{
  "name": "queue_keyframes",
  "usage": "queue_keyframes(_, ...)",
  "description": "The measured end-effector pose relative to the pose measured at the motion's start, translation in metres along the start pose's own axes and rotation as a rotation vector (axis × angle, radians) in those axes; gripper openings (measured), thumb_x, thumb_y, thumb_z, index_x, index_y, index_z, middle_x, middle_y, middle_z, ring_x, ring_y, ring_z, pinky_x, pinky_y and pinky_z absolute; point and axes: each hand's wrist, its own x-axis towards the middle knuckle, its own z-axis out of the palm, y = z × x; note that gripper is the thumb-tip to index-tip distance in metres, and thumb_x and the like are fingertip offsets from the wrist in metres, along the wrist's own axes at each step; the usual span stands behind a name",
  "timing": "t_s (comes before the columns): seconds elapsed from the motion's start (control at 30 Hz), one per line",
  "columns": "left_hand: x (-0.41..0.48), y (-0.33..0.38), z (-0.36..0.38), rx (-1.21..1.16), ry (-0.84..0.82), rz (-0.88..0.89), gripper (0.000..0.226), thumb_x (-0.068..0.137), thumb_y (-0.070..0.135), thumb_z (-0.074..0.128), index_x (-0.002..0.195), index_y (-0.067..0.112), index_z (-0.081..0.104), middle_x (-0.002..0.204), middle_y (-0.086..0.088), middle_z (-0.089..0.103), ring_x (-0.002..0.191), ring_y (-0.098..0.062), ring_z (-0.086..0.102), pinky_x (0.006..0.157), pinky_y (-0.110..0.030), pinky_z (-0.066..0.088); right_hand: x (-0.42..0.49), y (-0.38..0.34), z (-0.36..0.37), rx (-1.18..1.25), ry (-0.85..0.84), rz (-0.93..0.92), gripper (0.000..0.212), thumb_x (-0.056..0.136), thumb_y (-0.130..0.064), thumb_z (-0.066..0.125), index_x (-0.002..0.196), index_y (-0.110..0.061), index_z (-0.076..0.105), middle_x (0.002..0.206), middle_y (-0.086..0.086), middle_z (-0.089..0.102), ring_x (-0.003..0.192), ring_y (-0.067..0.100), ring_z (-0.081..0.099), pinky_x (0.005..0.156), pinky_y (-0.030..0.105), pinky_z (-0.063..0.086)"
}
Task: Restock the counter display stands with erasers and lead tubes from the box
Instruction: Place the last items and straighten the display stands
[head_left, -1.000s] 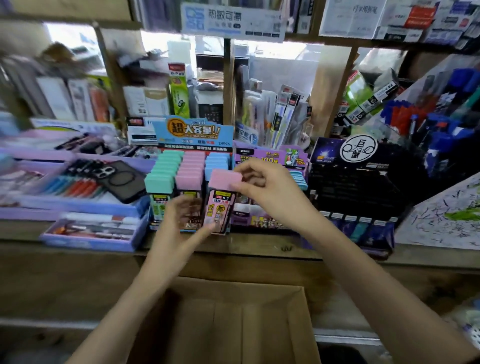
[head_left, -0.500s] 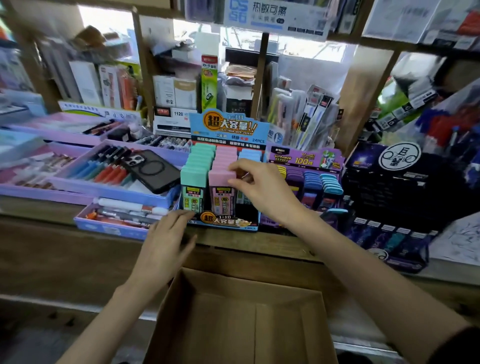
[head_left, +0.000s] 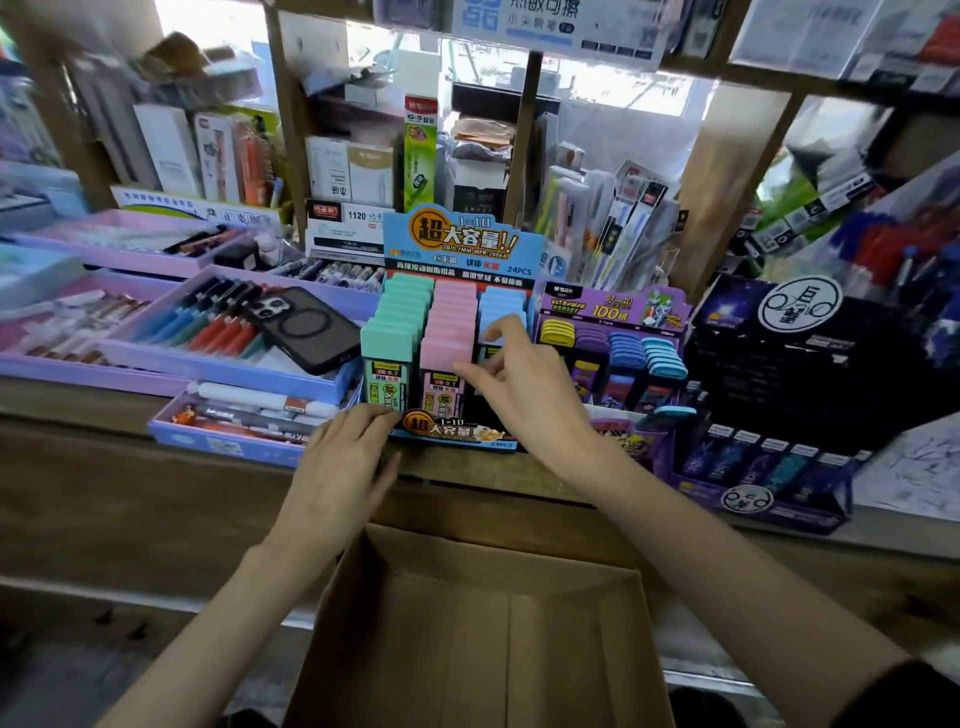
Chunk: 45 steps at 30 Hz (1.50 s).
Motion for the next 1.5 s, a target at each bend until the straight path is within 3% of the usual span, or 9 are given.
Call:
queue_keyframes(0.1, 0.004, 0.002, 0.002, -0.046, 0.019, -0.042, 0.033, 0.079, 0.010, 0.072, 0.111, 0.004, 0.063, 0.104, -0.012, 0.062, 0.094, -0.032, 0.060, 0.079, -0.042, 0.048, -0.027, 0.019, 0.007, -0.107, 0.014, -0.063, 0.025, 0.094, -0.037, 0.050, 0.107, -0.016, 0.051, 0.092, 0.000, 0.063, 0.083, 0.018, 0.061, 0.070, 0.034, 0.052)
queue_keyframes(0.23, 0.008, 0.004, 0.004, -0.102, 0.029, -0.113, 0.026, 0.083, 0.012, 0.068, 0.108, 0.005, 0.063, 0.101, -0.011, 0.059, 0.094, -0.029, 0.058, 0.078, -0.041, 0.048, -0.053, 0.038, 0.029, -0.265, -0.140, -0.141, 0.031, 0.098, -0.025, 0.045, 0.126, -0.013, 0.053, 0.122, 0.003, 0.056, 0.113, 0.018, 0.050, 0.093, 0.029, 0.037)
queue_keyframes(0.67, -0.013, 0.007, 0.001, -0.076, 0.041, -0.063, 0.028, 0.077, 0.005, 0.073, 0.103, 0.003, 0.064, 0.099, -0.012, 0.061, 0.089, -0.032, 0.060, 0.075, -0.042, 0.053, -0.074, 0.034, 0.030, -0.101, -0.017, -0.112, 0.024, 0.093, -0.010, 0.054, 0.114, -0.007, 0.064, 0.113, 0.007, 0.064, 0.107, 0.023, 0.055, 0.093, 0.032, 0.037)
queue_keyframes(0.9, -0.023, 0.002, -0.005, -0.073, 0.042, -0.063, 0.022, 0.077, 0.006, 0.073, 0.098, 0.006, 0.063, 0.097, -0.009, 0.060, 0.087, -0.028, 0.060, 0.071, -0.040, 0.051, -0.089, 0.023, 0.034, -0.070, 0.079, -0.175, 0.014, 0.081, -0.001, 0.066, 0.094, -0.002, 0.071, 0.090, 0.010, 0.070, 0.083, 0.030, 0.064, 0.075, 0.039, 0.052)
queue_keyframes(1.0, -0.028, 0.004, -0.006, -0.266, 0.162, -0.164, 0.023, 0.085, 0.018, 0.067, 0.105, 0.008, 0.060, 0.102, -0.004, 0.056, 0.092, -0.011, 0.054, 0.078, -0.027, 0.046, -0.091, 0.026, 0.032, 0.037, 0.092, -0.142, 0.018, 0.089, -0.010, 0.061, 0.104, -0.004, 0.068, 0.101, 0.007, 0.066, 0.096, 0.022, 0.061, 0.085, 0.036, 0.050)
queue_keyframes(1.1, -0.022, 0.009, -0.016, -0.655, 0.371, -0.362, 0.044, 0.089, 0.043, 0.057, 0.122, 0.015, 0.048, 0.120, 0.005, 0.046, 0.110, 0.000, 0.046, 0.094, -0.017, 0.039, -0.084, 0.025, 0.018, 0.336, 0.273, 0.048, 0.033, 0.095, -0.026, 0.050, 0.124, -0.012, 0.055, 0.118, -0.006, 0.052, 0.112, 0.005, 0.049, 0.096, 0.022, 0.041)
queue_keyframes(1.23, 0.018, 0.008, -0.029, -0.903, 0.254, -0.397, 0.072, 0.085, 0.057, 0.049, 0.144, 0.020, 0.028, 0.145, 0.009, 0.035, 0.133, -0.003, 0.033, 0.108, -0.023, 0.030, -0.044, 0.015, 0.006, 0.703, 0.228, 0.254, 0.045, 0.098, -0.028, 0.045, 0.141, -0.021, 0.035, 0.139, -0.009, 0.040, 0.128, 0.001, 0.036, 0.107, 0.023, 0.030)
queue_keyframes(1.4, 0.050, 0.013, -0.028, -1.013, 0.196, -0.479, 0.072, 0.081, 0.066, 0.040, 0.141, 0.025, 0.039, 0.133, 0.022, 0.044, 0.120, 0.005, 0.040, 0.089, -0.013, 0.032, -0.010, -0.002, 0.013, 0.745, 0.159, 0.327, 0.048, 0.101, -0.029, 0.036, 0.147, -0.023, 0.023, 0.143, -0.011, 0.034, 0.122, -0.008, 0.028, 0.098, 0.014, 0.023)
queue_keyframes(1.5, 0.054, 0.005, -0.023, -1.093, 0.207, -0.507, 0.041, 0.092, 0.050, 0.047, 0.128, 0.031, 0.053, 0.106, 0.041, 0.052, 0.094, 0.028, 0.046, 0.077, -0.007, 0.035, -0.005, -0.005, 0.020, 0.711, 0.148, 0.333, 0.053, 0.101, -0.032, 0.036, 0.149, -0.023, 0.017, 0.153, -0.011, 0.021, 0.127, -0.009, 0.021, 0.101, 0.014, 0.015)
